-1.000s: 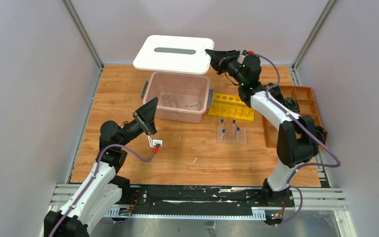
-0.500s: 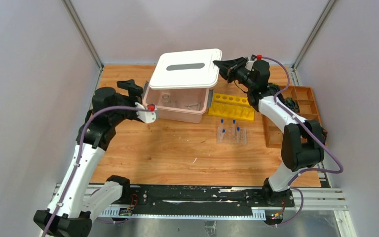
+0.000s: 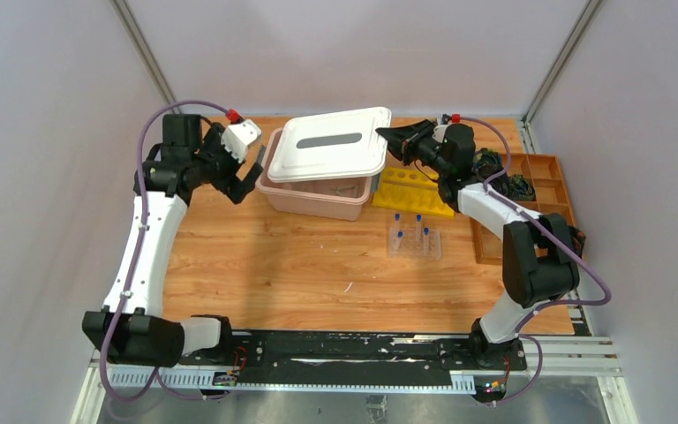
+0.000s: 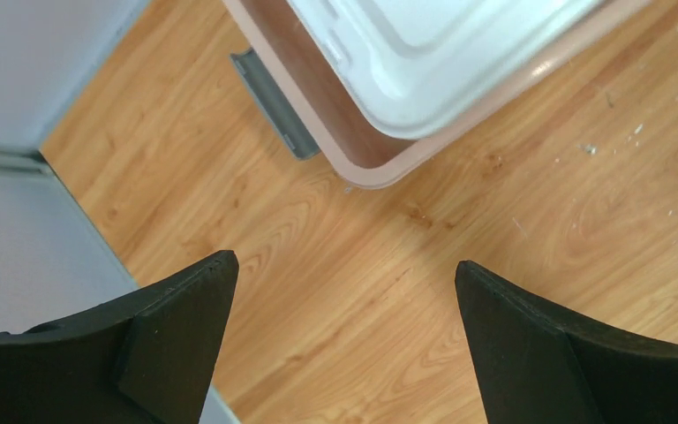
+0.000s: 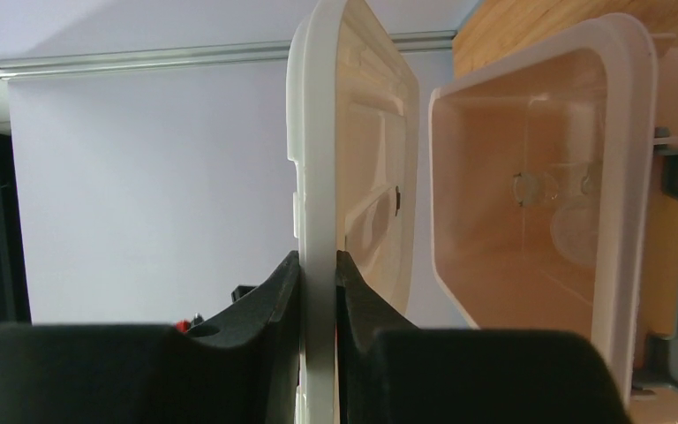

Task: Organize the chemistry lab equipment

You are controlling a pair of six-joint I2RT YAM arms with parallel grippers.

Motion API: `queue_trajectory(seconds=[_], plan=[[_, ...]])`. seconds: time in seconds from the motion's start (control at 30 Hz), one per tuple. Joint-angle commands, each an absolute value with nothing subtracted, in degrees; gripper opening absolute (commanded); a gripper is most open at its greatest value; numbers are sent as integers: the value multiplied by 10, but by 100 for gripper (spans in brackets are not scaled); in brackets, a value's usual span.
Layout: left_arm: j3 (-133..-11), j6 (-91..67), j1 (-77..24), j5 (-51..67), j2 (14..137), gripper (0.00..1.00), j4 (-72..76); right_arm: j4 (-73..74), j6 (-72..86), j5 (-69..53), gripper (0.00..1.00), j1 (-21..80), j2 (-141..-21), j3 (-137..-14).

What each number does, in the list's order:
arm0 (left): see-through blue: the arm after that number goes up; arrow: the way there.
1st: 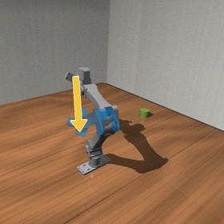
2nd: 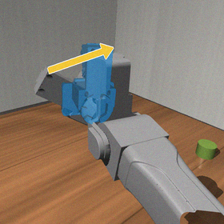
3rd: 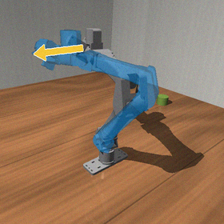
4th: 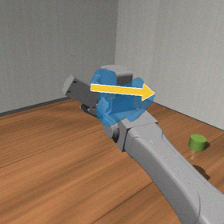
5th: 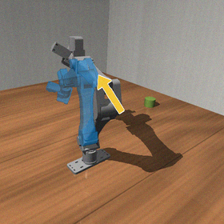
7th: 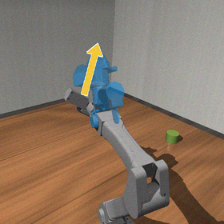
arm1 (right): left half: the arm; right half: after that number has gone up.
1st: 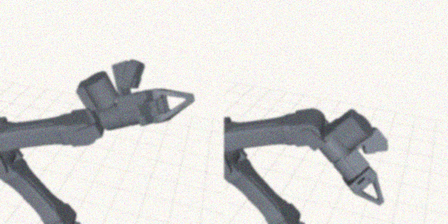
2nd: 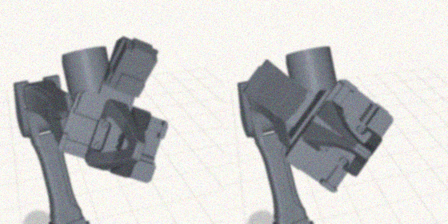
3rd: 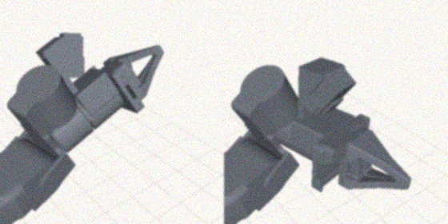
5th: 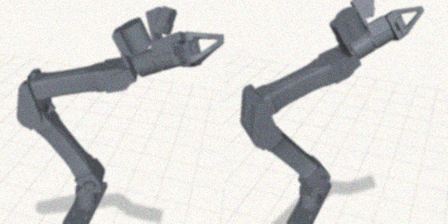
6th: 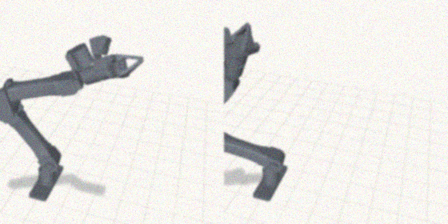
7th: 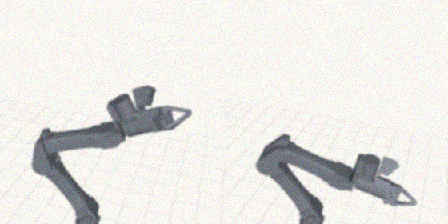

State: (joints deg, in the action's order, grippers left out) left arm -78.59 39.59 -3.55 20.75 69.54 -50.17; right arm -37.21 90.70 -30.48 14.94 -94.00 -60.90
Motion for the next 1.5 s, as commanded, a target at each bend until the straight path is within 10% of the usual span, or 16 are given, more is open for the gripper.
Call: queue_trajectory(seconds=[0.0, 0.87, 1.47], plan=[[-836, 254, -3, 226, 733, 99, -492, -459, 920, -306, 7, 169, -942, -598], [-721, 201, 41, 250, 784, 93, -341, -513, 835, -264, 10, 204, -1005, -566], [-641, 353, 6, 265, 714, 91, -388, -220, 630, -192, 49, 205, -950, -634]])
